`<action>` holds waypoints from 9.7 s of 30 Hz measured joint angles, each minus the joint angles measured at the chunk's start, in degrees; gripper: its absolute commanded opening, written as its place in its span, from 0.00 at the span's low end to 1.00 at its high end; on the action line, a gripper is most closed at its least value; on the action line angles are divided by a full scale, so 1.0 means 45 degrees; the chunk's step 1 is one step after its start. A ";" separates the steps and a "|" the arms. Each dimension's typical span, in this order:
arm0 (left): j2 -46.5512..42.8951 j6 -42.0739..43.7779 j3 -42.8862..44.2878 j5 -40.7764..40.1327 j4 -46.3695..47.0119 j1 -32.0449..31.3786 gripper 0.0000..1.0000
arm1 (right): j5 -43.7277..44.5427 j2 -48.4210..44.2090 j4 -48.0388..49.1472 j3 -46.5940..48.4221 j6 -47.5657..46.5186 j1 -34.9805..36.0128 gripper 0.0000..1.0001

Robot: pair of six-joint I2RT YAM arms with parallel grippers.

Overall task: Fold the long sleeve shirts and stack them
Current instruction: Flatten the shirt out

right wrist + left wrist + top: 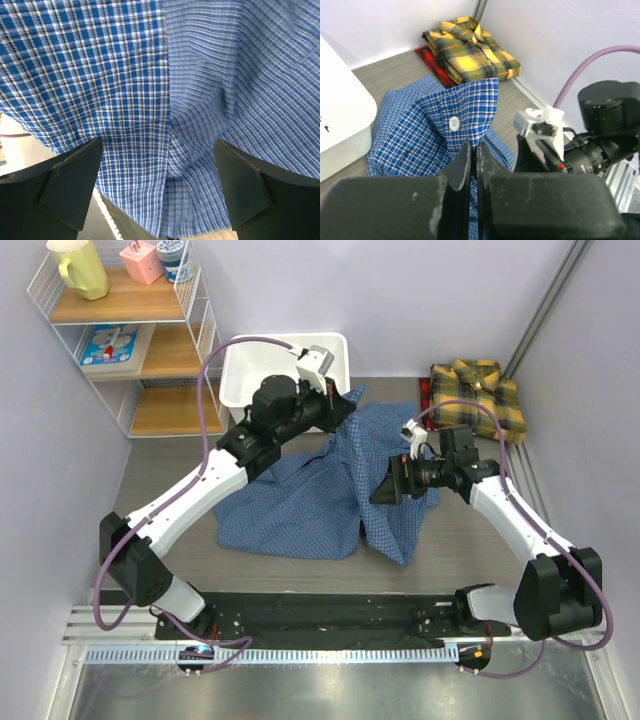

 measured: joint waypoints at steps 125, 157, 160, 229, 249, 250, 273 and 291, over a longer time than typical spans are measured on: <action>-0.0403 1.0603 -0.5824 0.0578 -0.5265 0.1807 0.00 | 0.1001 0.6980 -0.5246 0.8272 -0.6343 -0.2482 0.01; 0.3424 0.9598 -0.3881 0.1875 -0.4784 0.3973 0.13 | 0.0515 0.6620 -0.5527 0.7587 -0.6368 -0.1554 0.01; 0.3371 0.9379 -0.3565 0.3128 -0.5081 0.4085 0.32 | 0.0515 0.6620 -0.5527 0.7587 -0.6368 -0.1515 0.01; -0.1880 1.2682 -0.4959 0.2103 -1.2536 0.5527 0.62 | 0.4391 0.5974 -0.7572 0.5566 -0.8412 0.0311 0.15; -0.1389 1.2789 -0.9408 -0.1375 -1.0156 0.6023 0.54 | 0.9102 0.5712 -0.5702 0.1117 -0.9204 0.0714 0.15; -0.1885 1.3158 -0.9685 -0.1486 -1.0676 0.6149 0.54 | 0.9122 0.5591 -0.6023 0.0996 -0.9413 0.0714 0.15; 0.2696 1.1424 -0.5110 -0.0525 -0.9908 0.6479 0.65 | 0.7383 0.8820 -0.6062 0.5323 -0.8548 0.0913 0.20; -0.1083 1.3721 -0.5931 0.1234 -1.2177 0.7179 0.70 | 0.6683 0.5848 -0.8714 0.4095 -0.9350 0.1996 0.43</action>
